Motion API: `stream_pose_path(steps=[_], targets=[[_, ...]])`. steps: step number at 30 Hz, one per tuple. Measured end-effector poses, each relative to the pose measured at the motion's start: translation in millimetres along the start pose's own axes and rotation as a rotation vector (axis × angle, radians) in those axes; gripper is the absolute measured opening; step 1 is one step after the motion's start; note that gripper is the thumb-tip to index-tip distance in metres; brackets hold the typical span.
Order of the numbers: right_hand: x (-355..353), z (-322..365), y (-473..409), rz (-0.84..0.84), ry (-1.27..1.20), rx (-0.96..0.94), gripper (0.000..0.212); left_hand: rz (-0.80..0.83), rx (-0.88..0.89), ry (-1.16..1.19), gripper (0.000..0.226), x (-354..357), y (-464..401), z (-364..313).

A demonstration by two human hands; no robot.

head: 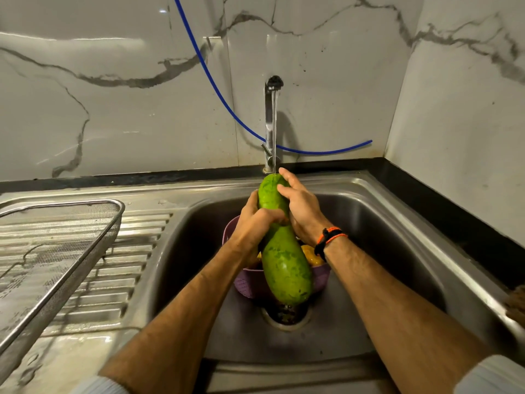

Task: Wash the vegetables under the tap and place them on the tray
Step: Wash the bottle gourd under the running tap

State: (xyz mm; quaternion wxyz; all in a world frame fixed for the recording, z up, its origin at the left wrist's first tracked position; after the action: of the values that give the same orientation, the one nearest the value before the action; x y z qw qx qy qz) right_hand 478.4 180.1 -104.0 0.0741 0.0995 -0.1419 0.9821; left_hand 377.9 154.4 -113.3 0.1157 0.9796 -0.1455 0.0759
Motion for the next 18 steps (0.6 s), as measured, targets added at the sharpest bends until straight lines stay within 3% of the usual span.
stream_pose_path(steps=[7,11,15,18], targets=[[1.5,24.1,6.0,0.045,0.223,-0.133,0.045,0.019,0.112,-0.155,0.1,3.1,-0.3,-9.1],[3.6,34.2,4.5,0.053,0.421,-0.208,0.04,-0.136,0.181,-0.317,0.107,-3.8,-0.6,-10.5],[16.8,53.5,0.7,0.021,0.553,-0.283,0.03,-0.296,0.177,-0.362,0.089,-10.6,4.1,-15.2],[28.2,67.9,-19.8,-0.003,0.732,-0.287,0.021,-0.3,0.16,-0.391,0.081,-7.6,2.5,-16.6]])
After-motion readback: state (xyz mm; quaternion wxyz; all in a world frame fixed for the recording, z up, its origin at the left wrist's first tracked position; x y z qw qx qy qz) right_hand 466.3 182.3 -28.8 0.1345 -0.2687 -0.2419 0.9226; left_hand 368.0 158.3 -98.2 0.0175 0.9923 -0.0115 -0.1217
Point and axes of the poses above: each hand's wrist, its own y-axis away from the middle knuckle, its own x-axis out of the palm, z = x × y, the point moved 6 cm from there along -y, towards the middle knuckle, and after that the axes turned 10 degrees about -x, right-handed, at the moved point
